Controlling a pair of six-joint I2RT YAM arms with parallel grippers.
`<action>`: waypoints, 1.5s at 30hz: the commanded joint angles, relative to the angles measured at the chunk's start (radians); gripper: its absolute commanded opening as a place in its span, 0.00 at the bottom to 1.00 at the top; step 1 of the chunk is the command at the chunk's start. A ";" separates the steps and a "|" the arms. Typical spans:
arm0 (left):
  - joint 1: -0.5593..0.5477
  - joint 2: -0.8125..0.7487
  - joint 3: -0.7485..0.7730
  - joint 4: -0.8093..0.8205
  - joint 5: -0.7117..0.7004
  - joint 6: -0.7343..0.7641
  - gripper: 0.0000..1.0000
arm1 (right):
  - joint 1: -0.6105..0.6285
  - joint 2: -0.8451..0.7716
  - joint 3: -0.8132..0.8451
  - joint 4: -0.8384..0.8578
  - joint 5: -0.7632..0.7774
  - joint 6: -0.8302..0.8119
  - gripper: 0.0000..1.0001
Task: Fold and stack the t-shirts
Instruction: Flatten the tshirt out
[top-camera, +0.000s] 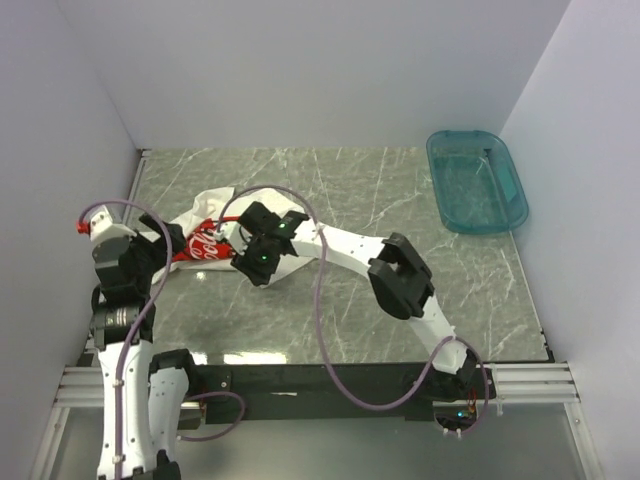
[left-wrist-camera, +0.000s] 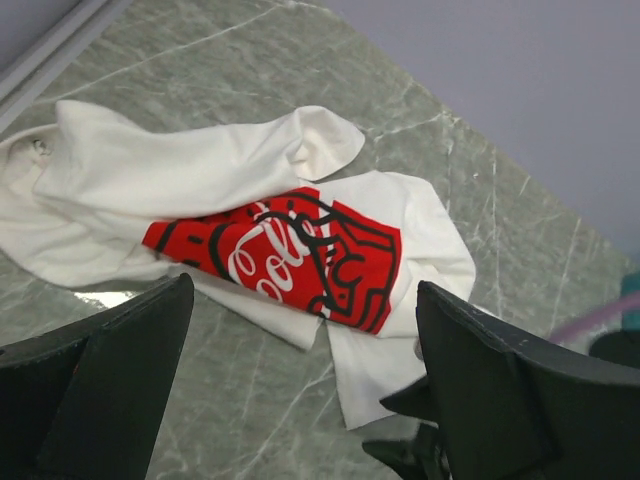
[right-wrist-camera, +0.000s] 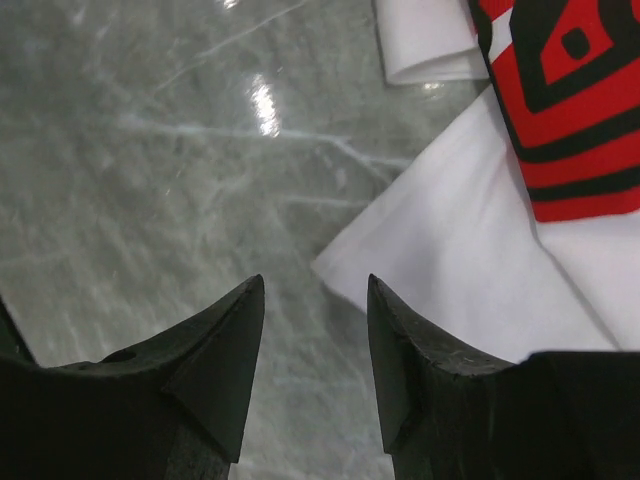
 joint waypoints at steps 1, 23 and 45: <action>-0.026 -0.076 -0.001 -0.003 -0.135 0.030 0.99 | 0.000 0.062 0.105 -0.043 0.085 0.110 0.53; -0.027 -0.138 -0.003 -0.007 -0.189 0.004 1.00 | -0.004 -0.014 0.059 -0.104 0.069 0.001 0.00; -0.248 0.247 0.064 0.096 0.470 0.062 0.92 | -0.927 -0.991 -0.944 -0.385 0.158 -0.936 0.00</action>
